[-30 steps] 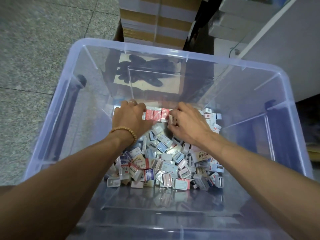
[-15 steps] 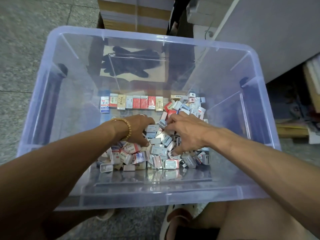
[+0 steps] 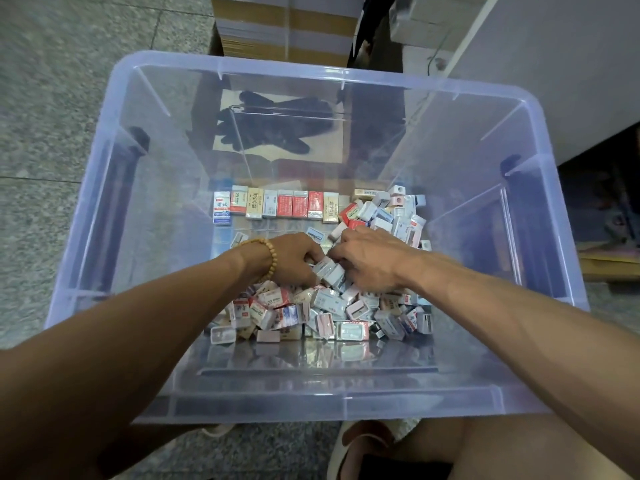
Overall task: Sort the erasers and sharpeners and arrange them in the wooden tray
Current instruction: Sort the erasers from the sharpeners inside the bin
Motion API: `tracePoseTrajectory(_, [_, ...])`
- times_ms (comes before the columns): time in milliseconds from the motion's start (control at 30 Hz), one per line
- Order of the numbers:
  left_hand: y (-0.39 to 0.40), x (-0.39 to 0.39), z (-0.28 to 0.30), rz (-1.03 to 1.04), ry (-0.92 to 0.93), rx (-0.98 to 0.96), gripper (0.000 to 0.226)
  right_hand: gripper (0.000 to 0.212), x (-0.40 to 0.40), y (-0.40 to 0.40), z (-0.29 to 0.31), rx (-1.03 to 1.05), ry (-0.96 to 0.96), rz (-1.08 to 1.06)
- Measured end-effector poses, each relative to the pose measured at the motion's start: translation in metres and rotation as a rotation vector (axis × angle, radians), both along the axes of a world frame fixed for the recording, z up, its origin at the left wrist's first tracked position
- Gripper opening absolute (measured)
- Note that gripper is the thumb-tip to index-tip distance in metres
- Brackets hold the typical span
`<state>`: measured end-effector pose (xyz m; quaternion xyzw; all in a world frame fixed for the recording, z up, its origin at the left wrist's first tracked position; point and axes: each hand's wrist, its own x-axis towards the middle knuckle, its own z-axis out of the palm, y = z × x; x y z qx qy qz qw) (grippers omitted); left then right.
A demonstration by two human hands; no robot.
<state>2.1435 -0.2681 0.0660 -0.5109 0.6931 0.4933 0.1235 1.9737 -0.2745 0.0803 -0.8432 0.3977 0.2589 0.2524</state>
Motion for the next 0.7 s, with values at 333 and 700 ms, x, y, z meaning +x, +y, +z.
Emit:
tracePoseTrajectory(333, [-0.008,0.013,0.012,0.101,0.063,-0.002,0.019,0.03,-0.003,-0.011,-0.009,0.041,-0.095,-0.139])
tracePoseTrajectory(700, [-0.005,0.028,0.031,-0.016,-0.057,0.058,0.025,0.029,0.02,-0.015,-0.009,0.011,-0.012,0.13])
